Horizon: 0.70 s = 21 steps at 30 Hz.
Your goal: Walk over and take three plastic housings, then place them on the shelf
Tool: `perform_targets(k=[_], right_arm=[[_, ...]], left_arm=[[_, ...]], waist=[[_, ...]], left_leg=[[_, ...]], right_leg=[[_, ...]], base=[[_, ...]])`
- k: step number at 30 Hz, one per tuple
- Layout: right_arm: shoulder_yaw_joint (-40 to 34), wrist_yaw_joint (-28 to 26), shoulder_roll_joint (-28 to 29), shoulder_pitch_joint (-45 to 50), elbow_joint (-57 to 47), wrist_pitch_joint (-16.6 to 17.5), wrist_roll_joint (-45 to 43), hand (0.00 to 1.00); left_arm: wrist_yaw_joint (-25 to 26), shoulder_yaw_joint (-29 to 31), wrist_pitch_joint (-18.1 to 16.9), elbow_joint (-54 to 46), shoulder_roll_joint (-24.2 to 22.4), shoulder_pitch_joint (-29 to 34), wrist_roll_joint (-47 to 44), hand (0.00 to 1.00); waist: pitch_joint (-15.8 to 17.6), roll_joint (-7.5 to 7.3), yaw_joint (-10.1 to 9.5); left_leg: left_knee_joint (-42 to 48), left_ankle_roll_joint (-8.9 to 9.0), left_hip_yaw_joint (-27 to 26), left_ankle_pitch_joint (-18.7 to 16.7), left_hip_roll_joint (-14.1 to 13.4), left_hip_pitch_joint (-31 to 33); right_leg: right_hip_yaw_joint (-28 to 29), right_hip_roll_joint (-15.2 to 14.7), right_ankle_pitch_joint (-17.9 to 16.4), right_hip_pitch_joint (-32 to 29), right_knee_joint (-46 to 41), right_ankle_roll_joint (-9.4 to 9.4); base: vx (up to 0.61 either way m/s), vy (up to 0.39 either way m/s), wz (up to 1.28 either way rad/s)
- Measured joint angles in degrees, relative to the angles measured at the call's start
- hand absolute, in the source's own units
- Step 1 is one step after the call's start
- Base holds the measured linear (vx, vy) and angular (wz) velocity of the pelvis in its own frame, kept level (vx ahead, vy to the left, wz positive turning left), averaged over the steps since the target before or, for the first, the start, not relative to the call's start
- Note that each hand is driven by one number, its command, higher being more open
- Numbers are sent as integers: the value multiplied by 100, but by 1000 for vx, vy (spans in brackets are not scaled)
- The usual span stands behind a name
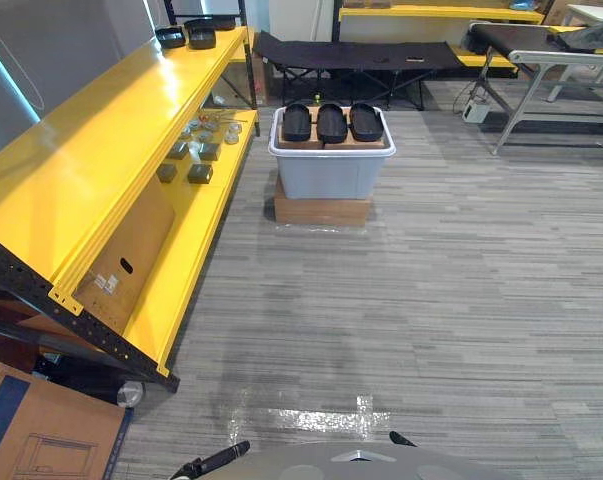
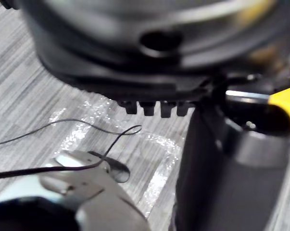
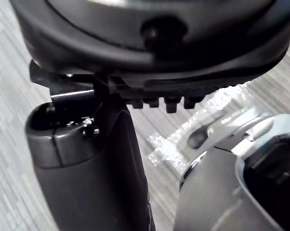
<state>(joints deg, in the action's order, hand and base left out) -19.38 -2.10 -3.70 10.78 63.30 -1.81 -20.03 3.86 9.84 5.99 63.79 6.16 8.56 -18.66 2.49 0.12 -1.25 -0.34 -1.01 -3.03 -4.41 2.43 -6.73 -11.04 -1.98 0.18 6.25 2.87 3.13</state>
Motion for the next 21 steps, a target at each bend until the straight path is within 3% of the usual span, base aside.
perform_targets(k=[5, 11, 16, 21], right_arm=[[306, 197, 17, -571, -53, 402, 156, 100], [336, 84, -12, -1038, -297, 655, 158, 100], [337, -471, -115, -1095, -286, 278, -111, 100], [334, -528, -95, -1021, -210, -19, -303, 100]], left_arm=[[110, -102, -322, -230, -79, -269, -611, 100], [-106, -347, -352, -566, -216, -481, -800, 100], [-312, -346, -321, -577, -170, -524, -1456, 100], [-434, -344, -324, -517, -166, -528, -1444, 100]], waist=[[88, -89, 0], [163, -71, 3], [332, -81, 10], [342, -56, 13]], left_leg=[[-1, 26, 68, 17, 13, 20], [-1, 22, 116, 34, 68, 32], [-3, 14, 121, 38, 85, 29], [-3, 12, 122, 39, 112, 23]], right_leg=[[-73, -4, 32, 12, 40, 47], [-116, -42, 79, 32, 135, -18], [-119, -56, 79, 69, 138, -19], [-121, -84, 79, 75, 129, -19]], base=[[-20, -7, 6], [-35, 8, 4], [0, 0, 0], [0, 0, 0]])
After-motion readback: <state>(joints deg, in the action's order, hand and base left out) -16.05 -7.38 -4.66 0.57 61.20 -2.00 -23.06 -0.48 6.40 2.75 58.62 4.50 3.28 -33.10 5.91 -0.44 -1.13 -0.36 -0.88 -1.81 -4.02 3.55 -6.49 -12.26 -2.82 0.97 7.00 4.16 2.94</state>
